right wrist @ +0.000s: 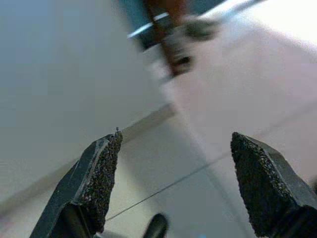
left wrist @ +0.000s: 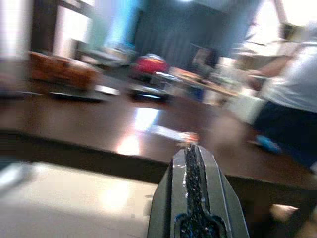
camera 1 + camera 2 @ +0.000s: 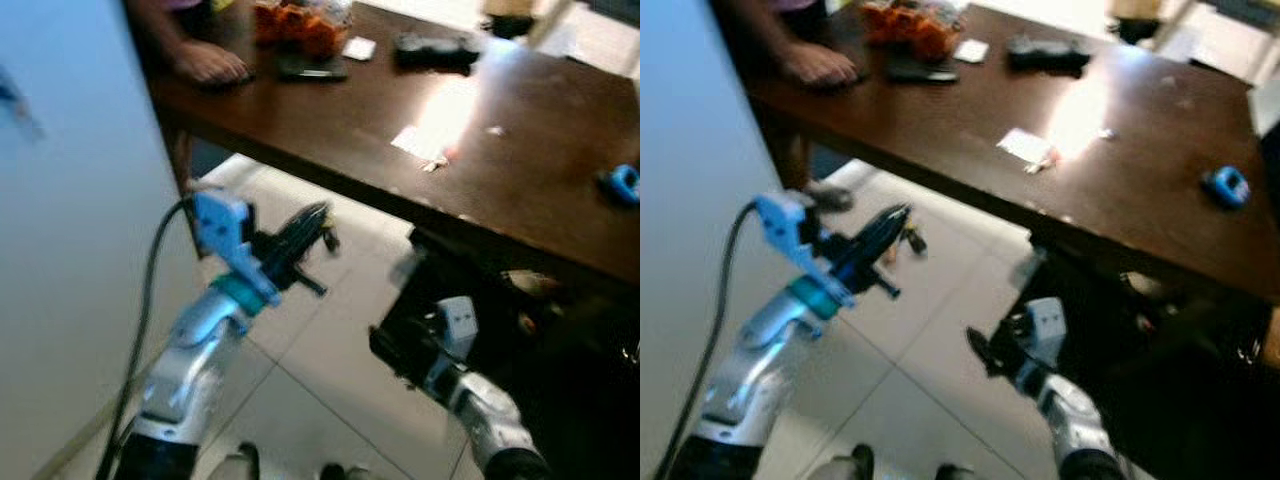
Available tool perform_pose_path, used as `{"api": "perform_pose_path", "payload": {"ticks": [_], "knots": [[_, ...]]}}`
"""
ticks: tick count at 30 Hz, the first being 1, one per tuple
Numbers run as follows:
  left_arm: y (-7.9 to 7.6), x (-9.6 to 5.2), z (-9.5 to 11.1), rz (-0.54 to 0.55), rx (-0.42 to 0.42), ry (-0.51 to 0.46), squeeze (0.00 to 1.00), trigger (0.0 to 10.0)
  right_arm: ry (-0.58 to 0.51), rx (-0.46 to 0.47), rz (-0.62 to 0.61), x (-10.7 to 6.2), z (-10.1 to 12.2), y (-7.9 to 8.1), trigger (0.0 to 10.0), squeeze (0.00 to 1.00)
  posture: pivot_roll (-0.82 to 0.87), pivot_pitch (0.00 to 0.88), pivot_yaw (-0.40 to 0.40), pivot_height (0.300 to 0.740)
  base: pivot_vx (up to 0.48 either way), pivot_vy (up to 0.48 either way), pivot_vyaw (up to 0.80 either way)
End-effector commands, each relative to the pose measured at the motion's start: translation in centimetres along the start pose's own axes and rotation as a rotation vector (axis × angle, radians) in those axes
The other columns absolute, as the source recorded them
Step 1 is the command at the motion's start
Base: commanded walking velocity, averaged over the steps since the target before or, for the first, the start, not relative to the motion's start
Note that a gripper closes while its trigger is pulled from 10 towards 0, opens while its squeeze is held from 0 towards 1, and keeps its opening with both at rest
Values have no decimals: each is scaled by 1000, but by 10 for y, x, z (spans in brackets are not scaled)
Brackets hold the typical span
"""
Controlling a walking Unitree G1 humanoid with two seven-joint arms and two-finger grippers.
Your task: Hang keys on a hook
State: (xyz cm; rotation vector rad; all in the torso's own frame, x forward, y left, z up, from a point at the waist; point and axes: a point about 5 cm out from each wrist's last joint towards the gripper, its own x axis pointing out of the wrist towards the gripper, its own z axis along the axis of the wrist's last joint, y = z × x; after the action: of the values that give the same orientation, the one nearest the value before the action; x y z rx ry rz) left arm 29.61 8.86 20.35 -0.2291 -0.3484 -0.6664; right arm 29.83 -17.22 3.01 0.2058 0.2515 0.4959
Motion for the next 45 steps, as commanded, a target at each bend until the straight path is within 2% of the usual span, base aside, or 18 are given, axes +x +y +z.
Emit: {"api": "perform_pose_path", "payload": {"ticks": [1,6,7,8,11,21,25,28,29,32,40,42,43,45], "knots": [[-3,2,-5,14,11,3,0,10000,29,0,8,-4,-7,0,10000,0,97,105,-10,740,0,0,800],[-2,4,-3,24,32,-3,0,10000,32,-8,25,-2,-7,2,10000,0,97,104,-12,740,0,0,800],[0,5,-4,40,66,12,0,10000,33,-11,30,-2,-6,3,10000,0,96,100,-13,740,0,0,800],[4,6,-5,59,134,27,0,10000,33,-16,35,-2,-6,4,10000,0,95,96,-13,740,0,0,800],[5,8,-4,60,174,24,0,10000,33,-18,36,-1,-5,4,10000,0,95,92,-15,740,0,0,800],[2,15,4,57,289,-14,0,10000,32,-19,41,3,-5,8,10000,0,96,74,-18,740,0,0,800],[2,16,4,55,303,-15,0,10000,33,-19,41,4,-5,9,10000,0,96,74,-18,740,0,0,800],[-2,20,9,26,393,-36,0,10000,32,-16,52,8,-6,15,10000,0,98,70,-18,740,0,0,800],[-2,20,9,26,393,-36,0,10000,32,-16,52,8,-6,15,10000,0,98,70,-18,740,0,0,800],[-8,25,16,-20,468,-57,0,10000,29,-14,62,11,-6,20,10000,0,101,69,-17,740,0,0,800],[-12,29,25,-71,548,-80,0,10000,18,-6,59,16,-7,26,10000,0,104,71,-13,740,0,0,753],[-13,30,27,-89,572,-80,0,10000,22,-3,46,18,-8,27,10000,0,104,71,-13,740,0,0,0],[-14,30,28,-120,615,-73,0,10000,28,0,35,20,-9,30,10000,0,103,75,-10,740,0,0,0],[-14,30,28,-124,623,-71,0,10000,30,1,34,21,-10,31,10000,0,103,75,-10,740,0,0,0]]}}
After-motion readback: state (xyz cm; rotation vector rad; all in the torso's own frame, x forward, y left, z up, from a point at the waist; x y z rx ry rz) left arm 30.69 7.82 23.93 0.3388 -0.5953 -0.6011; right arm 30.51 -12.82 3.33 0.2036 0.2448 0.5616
